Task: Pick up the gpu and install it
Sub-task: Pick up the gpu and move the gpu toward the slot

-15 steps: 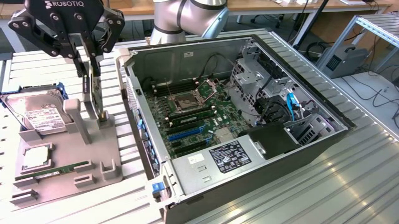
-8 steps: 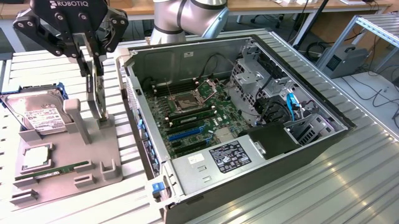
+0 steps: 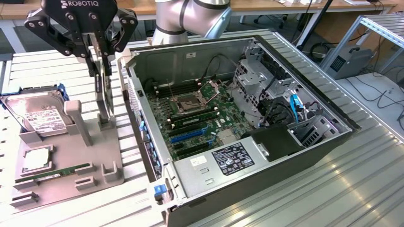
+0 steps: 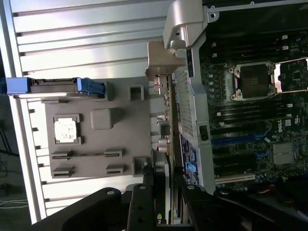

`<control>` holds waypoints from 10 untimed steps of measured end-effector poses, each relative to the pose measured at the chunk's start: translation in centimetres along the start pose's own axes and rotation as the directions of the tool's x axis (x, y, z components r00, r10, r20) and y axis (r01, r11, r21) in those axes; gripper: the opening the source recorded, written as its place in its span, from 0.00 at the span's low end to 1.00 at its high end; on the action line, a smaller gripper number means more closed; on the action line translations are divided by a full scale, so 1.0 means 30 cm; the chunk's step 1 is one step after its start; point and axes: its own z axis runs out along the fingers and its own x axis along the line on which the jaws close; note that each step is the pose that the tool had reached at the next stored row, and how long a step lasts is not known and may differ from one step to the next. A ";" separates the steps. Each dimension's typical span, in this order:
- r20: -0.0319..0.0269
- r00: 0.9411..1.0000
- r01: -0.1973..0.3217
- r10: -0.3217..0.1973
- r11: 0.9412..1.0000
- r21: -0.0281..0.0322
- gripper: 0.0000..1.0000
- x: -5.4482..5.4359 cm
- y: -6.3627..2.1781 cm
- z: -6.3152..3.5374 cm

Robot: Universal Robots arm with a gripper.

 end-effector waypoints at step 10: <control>0.000 1.000 0.000 0.000 1.000 0.001 0.27 -0.031 0.004 0.001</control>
